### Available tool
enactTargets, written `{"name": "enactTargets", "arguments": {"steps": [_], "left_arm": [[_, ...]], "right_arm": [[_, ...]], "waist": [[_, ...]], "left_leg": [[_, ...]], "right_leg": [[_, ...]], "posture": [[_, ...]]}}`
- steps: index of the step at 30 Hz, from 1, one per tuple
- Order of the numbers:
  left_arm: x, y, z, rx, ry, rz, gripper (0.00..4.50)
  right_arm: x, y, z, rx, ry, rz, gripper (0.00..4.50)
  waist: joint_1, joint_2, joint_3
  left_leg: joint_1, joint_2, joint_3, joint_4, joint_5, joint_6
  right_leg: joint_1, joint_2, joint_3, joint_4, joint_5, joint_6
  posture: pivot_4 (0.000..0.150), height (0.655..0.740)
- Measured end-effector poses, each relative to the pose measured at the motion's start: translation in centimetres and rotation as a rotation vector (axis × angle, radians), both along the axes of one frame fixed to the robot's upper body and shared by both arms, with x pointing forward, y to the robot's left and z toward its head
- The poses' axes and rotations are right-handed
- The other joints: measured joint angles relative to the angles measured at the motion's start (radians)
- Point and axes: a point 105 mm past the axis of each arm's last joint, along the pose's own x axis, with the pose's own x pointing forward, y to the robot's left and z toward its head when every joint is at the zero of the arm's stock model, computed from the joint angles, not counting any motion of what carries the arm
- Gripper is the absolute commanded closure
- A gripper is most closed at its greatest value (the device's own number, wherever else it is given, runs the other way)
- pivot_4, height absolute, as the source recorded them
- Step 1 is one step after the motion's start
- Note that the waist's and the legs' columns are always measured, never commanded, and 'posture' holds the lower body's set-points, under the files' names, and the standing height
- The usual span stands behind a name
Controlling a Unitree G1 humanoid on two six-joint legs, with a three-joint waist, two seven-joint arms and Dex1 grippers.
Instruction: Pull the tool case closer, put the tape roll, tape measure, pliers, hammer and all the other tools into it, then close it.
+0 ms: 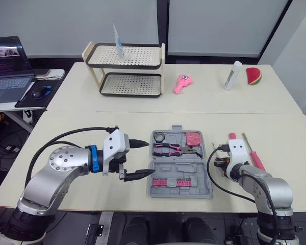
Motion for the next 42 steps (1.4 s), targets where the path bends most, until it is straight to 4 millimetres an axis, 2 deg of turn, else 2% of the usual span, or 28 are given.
{"name": "enactTargets", "arguments": {"steps": [7, 12, 17, 21, 25, 29, 32, 36, 42], "left_arm": [[0.0, 0.0, 0.0, 0.001, 0.0, 0.001, 0.0], [0.0, 0.0, 0.0, 0.002, -0.001, 0.002, 0.0], [0.0, 0.2, -0.1, 0.015, -0.007, 0.006, 0.0], [-0.1, 0.4, -0.3, 0.022, -0.012, 0.01, 0.0], [-0.2, 0.4, -0.3, 0.023, -0.021, 0.01, 0.0], [-0.2, 0.4, -0.4, 0.025, -0.021, 0.01, 0.0], [-0.2, 0.4, -0.4, 0.027, -0.024, 0.011, 0.0], [-0.2, 0.3, -0.3, 0.026, -0.033, 0.023, 0.0], [-0.7, -0.3, -0.3, 0.025, -0.034, 0.013, 0.0]], "right_arm": [[-0.5, 0.1, 0.3, 0.031, 0.008, 0.007, 2.13], [-1.0, 0.1, 1.7, 0.057, -0.007, 0.059, 1.31], [-1.4, -1.6, 6.4, -0.25, -0.091, 0.415, 1.31], [-1.1, -1.6, 8.3, -0.589, -0.12, 0.939, 1.31], [0.5, -0.6, 10.3, -0.836, -0.197, 1.324, 1.31], [1.7, -1.0, 10.5, -1.068, -0.138, 1.625, 1.31], [2.4, -0.2, 10.4, -1.181, -0.117, 1.819, 1.31], [3.4, -0.2, 9.0, -1.351, -0.039, 2.061, 1.31], [3.4, 0.4, 6.8, -1.41, 0.016, 2.275, 1.31]], "waist": [[0.0, 0.0, 0.0], [0.0, 0.001, 0.001], [0.001, 0.003, 0.002], [-0.005, 0.004, 0.003], [-0.013, 0.004, 0.004], [-0.013, 0.004, 0.005], [-0.013, 0.004, 0.005], [-0.008, 0.003, 0.005], [-0.007, 0.003, 0.005]], "left_leg": [[0.0, 0.0, 0.0, 0.0, 0.0, 0.0], [-0.001, 0.0, 0.0, 0.0, 0.0, 0.0], [0.0, 0.0, 0.0, 0.0, 0.0, 0.0], [0.001, 0.001, 0.001, 0.0, 0.0, 0.0], [0.001, 0.002, 0.0, 0.0, 0.0, 0.0], [-0.001, 0.001, 0.001, 0.0, 0.0, 0.0], [-0.001, 0.001, 0.001, 0.001, 0.0, 0.0], [-0.001, 0.001, 0.001, 0.001, 0.002, -0.004], [-0.001, 0.001, 0.001, 0.001, 0.003, -0.005]], "right_leg": [[0.0, 0.0, 0.0, 0.0, 0.0, 0.0], [-0.001, 0.0, 0.0, 0.0, 0.0, 0.0], [0.0, 0.0, 0.0, -0.002, 0.0, 0.0], [0.001, 0.0, 0.0, -0.004, 0.0, 0.0], [0.002, 0.0, 0.0, -0.004, 0.0, 0.0], [0.002, -0.001, -0.001, -0.007, 0.0, 0.0], [0.002, -0.002, -0.001, -0.008, 0.0, 0.0], [0.002, -0.002, -0.001, -0.007, 0.0, 0.0], [0.002, -0.002, -0.001, -0.007, 0.0, 0.0]], "posture": [[0.15, 0.729], [0.15, 0.729], [0.15, 0.729], [0.15, 0.729], [0.15, 0.729], [0.15, 0.729], [0.15, 0.729], [0.15, 0.729], [0.15, 0.729]]}}
